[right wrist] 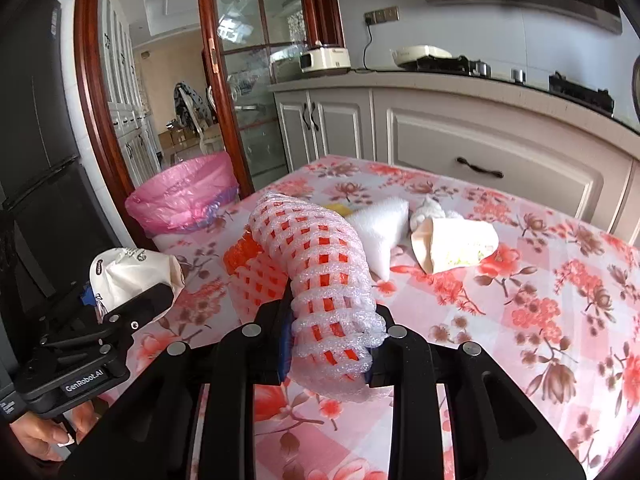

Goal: Collect trash
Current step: 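Carry the paper cup and pink net with both tools toward the pink bin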

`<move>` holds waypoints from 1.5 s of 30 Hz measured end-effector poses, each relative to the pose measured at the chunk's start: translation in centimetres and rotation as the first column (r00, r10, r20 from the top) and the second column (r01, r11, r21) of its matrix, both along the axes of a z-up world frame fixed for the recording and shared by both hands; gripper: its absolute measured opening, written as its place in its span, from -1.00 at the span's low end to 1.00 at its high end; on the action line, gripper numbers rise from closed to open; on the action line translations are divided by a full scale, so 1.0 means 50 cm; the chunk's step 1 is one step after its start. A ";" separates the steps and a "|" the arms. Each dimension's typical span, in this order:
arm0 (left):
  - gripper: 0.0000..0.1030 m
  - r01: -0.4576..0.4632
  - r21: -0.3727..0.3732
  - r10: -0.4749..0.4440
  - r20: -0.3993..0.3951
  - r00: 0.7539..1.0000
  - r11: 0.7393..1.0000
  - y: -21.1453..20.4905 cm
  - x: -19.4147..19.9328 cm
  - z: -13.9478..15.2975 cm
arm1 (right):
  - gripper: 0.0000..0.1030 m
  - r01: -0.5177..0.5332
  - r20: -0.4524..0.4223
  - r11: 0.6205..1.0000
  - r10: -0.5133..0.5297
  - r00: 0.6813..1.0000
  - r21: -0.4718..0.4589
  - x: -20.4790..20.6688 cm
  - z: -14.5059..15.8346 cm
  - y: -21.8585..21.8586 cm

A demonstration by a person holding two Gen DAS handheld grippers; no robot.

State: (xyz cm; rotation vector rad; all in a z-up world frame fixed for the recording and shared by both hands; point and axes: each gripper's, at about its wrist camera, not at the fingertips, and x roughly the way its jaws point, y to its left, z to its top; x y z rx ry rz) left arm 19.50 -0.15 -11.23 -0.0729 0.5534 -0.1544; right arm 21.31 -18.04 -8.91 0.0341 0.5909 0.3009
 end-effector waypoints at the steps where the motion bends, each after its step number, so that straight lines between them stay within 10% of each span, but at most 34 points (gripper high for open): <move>1: 0.27 -0.001 -0.001 0.001 0.014 1.000 1.000 0.001 -0.008 0.009 | -0.49 -0.002 0.007 1.000 0.002 1.000 -0.002 -0.007 0.006 0.001; 28: 0.27 -0.148 0.005 0.145 0.174 0.974 0.989 0.134 -0.081 0.103 | -0.49 -0.146 0.134 0.989 0.141 0.981 0.033 -0.048 0.110 0.146; 45: 0.27 -0.291 0.060 0.277 0.171 0.946 0.955 0.326 0.093 0.140 | -0.49 -0.286 0.107 0.957 0.281 0.954 0.038 0.196 0.145 0.341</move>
